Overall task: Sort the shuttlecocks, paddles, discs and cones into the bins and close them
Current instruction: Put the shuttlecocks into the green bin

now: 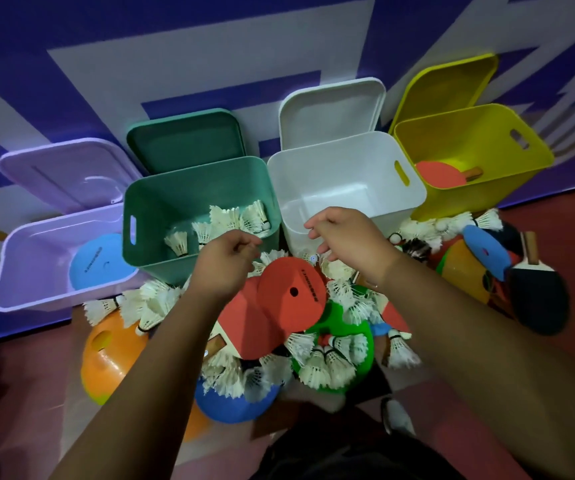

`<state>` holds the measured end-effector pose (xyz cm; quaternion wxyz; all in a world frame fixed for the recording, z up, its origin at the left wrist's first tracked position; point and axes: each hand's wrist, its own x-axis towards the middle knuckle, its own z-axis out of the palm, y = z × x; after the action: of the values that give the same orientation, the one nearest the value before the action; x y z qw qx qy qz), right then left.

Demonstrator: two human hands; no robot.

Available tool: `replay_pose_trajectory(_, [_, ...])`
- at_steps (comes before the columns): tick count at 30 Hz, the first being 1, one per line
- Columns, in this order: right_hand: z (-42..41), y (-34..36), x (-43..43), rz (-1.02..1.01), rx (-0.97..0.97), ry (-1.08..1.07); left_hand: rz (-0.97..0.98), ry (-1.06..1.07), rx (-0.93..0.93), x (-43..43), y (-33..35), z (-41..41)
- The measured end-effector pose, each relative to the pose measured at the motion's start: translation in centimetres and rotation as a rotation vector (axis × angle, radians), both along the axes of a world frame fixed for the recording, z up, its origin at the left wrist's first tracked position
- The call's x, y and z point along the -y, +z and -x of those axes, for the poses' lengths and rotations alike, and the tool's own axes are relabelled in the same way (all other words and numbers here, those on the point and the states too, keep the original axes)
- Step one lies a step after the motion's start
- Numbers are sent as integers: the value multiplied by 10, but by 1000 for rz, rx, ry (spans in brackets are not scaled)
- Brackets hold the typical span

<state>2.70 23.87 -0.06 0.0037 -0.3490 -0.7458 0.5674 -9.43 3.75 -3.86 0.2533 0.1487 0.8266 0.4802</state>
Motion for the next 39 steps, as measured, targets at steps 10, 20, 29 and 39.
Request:
replay_pose_trajectory(10, [-84, -30, -69, 22, 36, 85, 138, -105, -71, -70, -25, -105])
replay_pose_trajectory(20, [-157, -63, -110, 8, 109, 142, 373, -49, -250, -114, -58, -167])
replay_pose_trajectory(29, [-152, -67, -105, -45, 108, 169, 360, 37, -307, -140, -55, -147])
replay_pose_trajectory(39, [-115, -73, -71, -375, 38, 321, 222, 239, -316, -82, -11, -144])
